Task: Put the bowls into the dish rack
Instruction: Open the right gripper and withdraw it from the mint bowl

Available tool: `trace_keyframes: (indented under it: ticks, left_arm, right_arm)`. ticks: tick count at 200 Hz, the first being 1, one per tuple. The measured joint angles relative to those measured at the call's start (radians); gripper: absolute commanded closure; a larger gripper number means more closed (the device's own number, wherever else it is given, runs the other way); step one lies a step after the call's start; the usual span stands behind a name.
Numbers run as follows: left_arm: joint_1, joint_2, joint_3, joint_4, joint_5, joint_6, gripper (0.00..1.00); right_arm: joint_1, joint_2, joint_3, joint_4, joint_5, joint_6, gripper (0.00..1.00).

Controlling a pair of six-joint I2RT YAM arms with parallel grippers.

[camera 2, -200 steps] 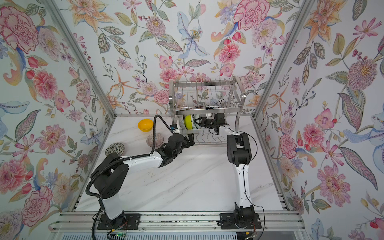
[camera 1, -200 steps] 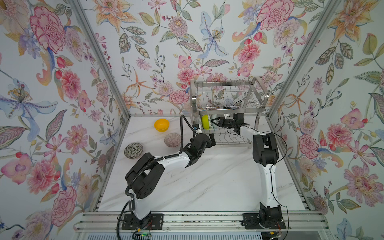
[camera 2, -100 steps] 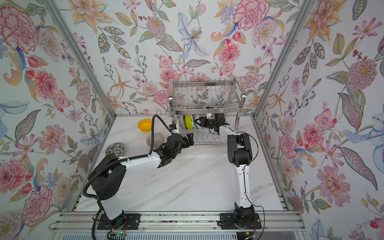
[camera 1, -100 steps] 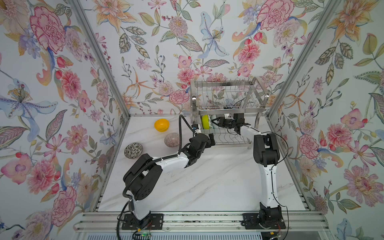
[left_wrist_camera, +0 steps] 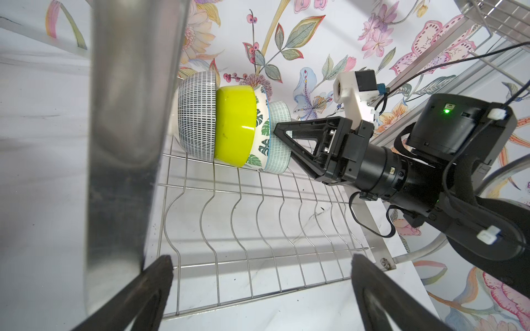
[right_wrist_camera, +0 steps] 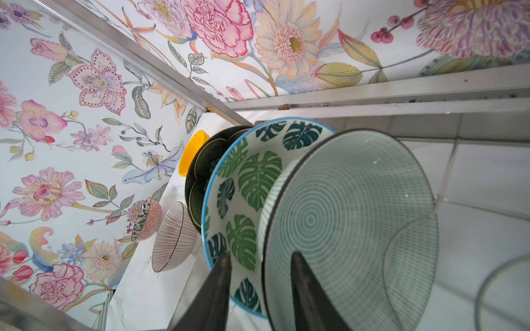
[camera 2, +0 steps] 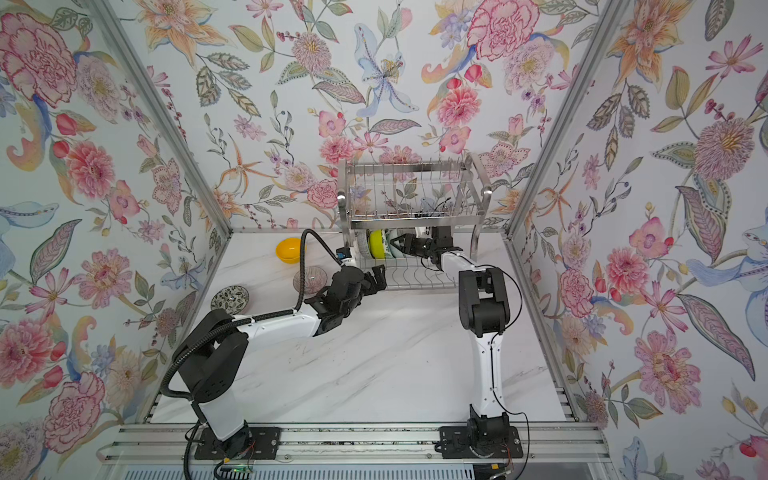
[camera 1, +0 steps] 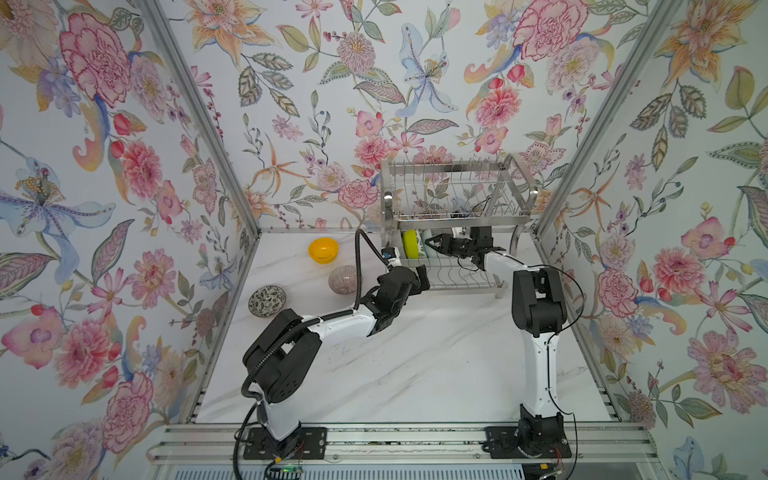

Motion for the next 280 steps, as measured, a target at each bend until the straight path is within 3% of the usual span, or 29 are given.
trace_keyframes:
  ticks: [56, 184, 238, 280]
  left_arm:
    - [-0.007, -0.036, -0.033, -0.011, -0.001, -0.003, 0.01]
    - [-0.032, -0.153, -0.143, -0.030, -0.058, -0.014, 0.01]
    - [-0.034, -0.229, -0.192, -0.055, -0.084, -0.013, 0.01]
    - [-0.034, -0.306, -0.221, -0.089, -0.111, -0.005, 0.01]
  right_arm:
    - [-0.012, -0.095, -0.125, 0.061, 0.023, 0.020, 0.42]
    - [-0.050, -0.317, -0.460, 0.214, 0.103, 0.070, 0.22]
    - [-0.050, -0.419, -0.597, 0.272, 0.129, 0.097, 0.02]
    - [-0.038, -0.531, -0.705, 0.289, 0.166, 0.108, 0.02]
